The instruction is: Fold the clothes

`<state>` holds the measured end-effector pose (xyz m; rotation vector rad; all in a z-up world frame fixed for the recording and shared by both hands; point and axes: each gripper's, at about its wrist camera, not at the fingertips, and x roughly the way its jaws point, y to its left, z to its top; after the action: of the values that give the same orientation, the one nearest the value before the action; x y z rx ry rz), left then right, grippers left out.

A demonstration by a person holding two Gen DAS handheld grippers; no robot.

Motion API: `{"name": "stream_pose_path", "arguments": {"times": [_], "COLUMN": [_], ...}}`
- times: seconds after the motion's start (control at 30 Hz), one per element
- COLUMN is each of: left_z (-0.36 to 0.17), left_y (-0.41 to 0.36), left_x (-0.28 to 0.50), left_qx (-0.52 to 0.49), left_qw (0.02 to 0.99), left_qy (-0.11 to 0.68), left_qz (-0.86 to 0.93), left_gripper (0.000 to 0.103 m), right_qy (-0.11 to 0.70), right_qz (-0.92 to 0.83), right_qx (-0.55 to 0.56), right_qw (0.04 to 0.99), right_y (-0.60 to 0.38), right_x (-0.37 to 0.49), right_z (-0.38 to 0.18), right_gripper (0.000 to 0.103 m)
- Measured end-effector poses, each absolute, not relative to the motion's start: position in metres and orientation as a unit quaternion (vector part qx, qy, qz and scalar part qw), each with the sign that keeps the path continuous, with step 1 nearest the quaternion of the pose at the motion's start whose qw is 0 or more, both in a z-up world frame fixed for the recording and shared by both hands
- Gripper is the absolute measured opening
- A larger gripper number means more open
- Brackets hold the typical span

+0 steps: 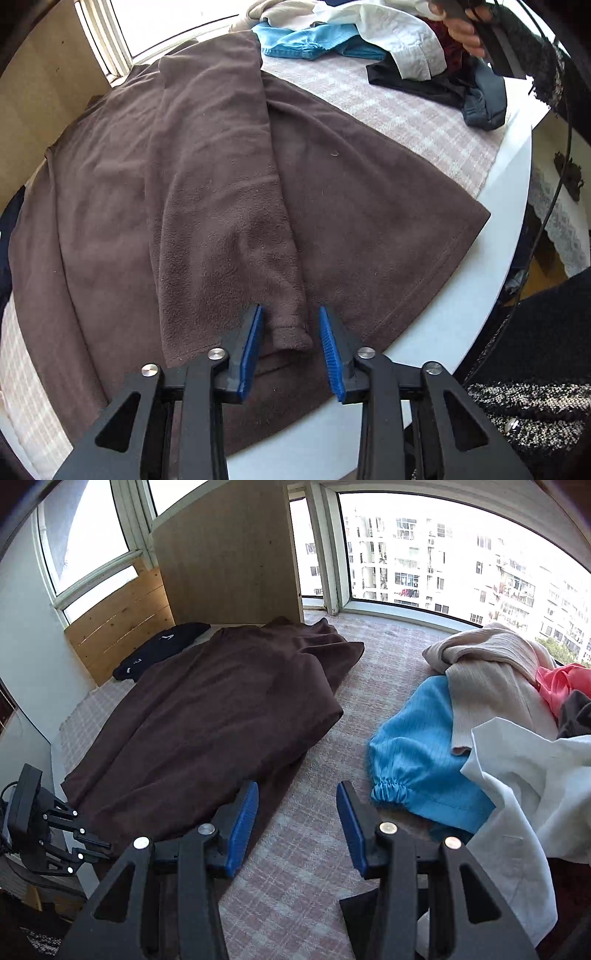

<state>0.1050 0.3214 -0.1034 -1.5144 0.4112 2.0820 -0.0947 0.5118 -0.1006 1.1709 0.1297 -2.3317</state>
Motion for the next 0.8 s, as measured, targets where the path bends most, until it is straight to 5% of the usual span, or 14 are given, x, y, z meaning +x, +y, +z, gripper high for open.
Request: {"name": "stream_pose_path", "arguments": {"times": [0.23,0.4,0.8], "left_z": [-0.015,0.072,0.141], "left_y": [0.26,0.236,0.262], "left_x": [0.084,0.076,0.047], "left_qx": [-0.521,-0.445,-0.397], "left_qw": [0.241,0.215,0.187], "left_qy": [-0.054,-0.129,-0.094], "left_qz": [0.817,0.86,0.894], "left_gripper": [0.005,0.006,0.006], "right_qy": [0.099,0.111,0.064], "right_qz": [-0.838,-0.824,-0.822], "right_qx": [0.45,0.458,0.474], "right_qw": [0.292,0.313,0.31], "right_y": [0.486,0.477,0.455], "right_x": [-0.131,-0.147,-0.191], "right_z": [-0.137,-0.155,-0.166], "right_gripper": [0.044,0.044,0.044]}}
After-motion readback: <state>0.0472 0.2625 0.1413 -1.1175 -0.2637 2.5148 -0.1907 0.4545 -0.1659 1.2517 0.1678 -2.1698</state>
